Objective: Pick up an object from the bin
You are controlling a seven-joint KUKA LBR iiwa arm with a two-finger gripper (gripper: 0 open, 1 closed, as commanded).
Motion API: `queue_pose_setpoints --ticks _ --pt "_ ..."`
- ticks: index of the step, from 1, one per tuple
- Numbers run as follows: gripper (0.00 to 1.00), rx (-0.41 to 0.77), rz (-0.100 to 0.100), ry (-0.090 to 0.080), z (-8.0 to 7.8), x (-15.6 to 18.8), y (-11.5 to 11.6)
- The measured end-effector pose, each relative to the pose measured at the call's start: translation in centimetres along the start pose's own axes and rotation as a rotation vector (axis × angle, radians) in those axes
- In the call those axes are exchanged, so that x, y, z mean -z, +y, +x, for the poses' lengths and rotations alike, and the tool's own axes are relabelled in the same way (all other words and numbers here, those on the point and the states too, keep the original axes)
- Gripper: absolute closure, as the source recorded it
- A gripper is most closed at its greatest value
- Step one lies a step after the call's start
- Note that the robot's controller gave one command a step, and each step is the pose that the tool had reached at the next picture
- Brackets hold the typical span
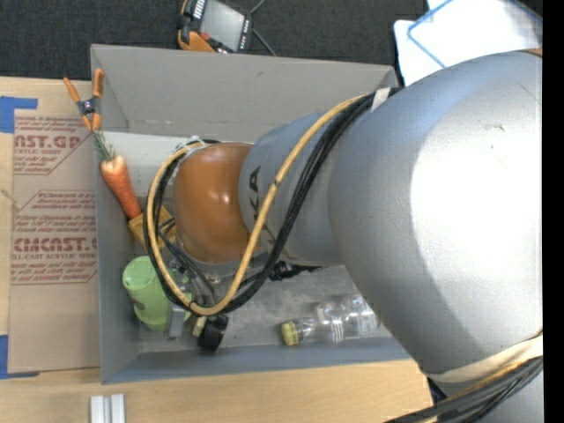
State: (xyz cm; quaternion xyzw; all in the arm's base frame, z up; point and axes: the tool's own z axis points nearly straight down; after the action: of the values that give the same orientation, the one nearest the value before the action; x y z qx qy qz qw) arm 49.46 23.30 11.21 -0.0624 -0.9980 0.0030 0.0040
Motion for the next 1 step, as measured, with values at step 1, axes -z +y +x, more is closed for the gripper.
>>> queue_pose_setpoints --ticks 1 --pt "1.0 0.001 0.0 0.002 0.1 3.38 -0.01"
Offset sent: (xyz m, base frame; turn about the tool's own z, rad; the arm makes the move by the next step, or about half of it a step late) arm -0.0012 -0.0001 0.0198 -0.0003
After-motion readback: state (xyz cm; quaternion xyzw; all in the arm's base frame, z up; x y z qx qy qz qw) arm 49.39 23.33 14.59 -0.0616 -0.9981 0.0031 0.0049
